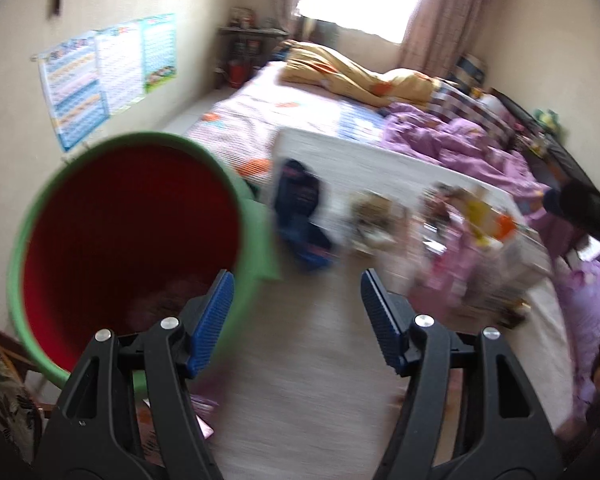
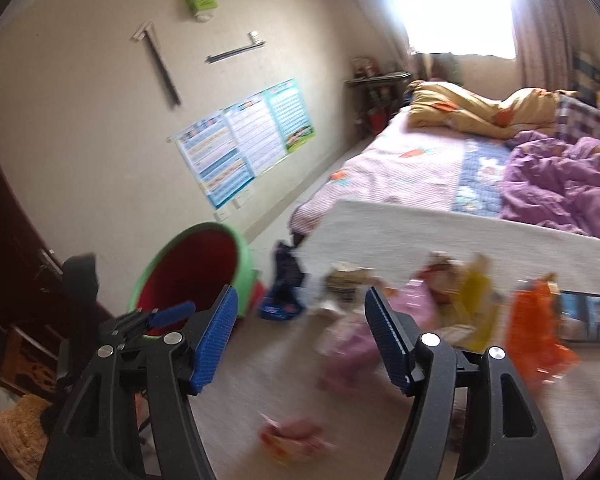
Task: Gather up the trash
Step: 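Grasp the pink tissue pack with the left gripper while the right gripper grasps the brown wrapper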
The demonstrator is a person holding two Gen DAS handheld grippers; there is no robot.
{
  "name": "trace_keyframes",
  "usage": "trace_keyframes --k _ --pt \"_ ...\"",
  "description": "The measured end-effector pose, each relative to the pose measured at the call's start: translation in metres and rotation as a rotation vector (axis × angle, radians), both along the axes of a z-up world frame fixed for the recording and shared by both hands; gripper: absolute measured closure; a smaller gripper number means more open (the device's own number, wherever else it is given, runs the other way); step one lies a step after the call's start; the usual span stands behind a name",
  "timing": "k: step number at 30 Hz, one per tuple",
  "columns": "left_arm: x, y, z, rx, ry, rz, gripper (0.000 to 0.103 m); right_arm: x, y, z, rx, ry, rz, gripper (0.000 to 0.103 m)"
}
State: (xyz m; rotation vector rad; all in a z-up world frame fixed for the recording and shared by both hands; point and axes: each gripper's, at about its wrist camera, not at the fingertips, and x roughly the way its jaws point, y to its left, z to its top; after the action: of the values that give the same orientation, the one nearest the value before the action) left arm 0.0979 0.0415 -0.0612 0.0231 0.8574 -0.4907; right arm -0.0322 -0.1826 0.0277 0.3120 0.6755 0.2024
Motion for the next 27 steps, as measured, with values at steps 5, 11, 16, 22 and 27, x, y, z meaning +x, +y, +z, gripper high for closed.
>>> trace_keyframes --k 5,11,16,22,27 --pt "-0.042 -0.045 -0.011 -0.016 0.031 -0.125 0.034 -0.026 -0.045 -0.008 -0.009 0.018 -0.072 0.038" --pt "-0.068 -0.079 -0.036 0.058 0.064 -0.210 0.028 -0.058 -0.090 -0.044 -0.004 0.117 -0.138 0.038" --pt "-0.066 -0.087 -0.051 0.113 0.083 -0.200 0.029 -0.066 -0.101 -0.084 -0.002 0.219 -0.138 0.038" --pt "-0.072 -0.092 -0.064 0.163 0.105 -0.197 0.037 -0.058 -0.105 -0.121 -0.003 0.295 -0.092 0.038" --pt "-0.079 -0.094 -0.067 0.175 0.116 -0.183 0.050 -0.050 -0.103 -0.126 0.023 0.283 -0.069 0.037"
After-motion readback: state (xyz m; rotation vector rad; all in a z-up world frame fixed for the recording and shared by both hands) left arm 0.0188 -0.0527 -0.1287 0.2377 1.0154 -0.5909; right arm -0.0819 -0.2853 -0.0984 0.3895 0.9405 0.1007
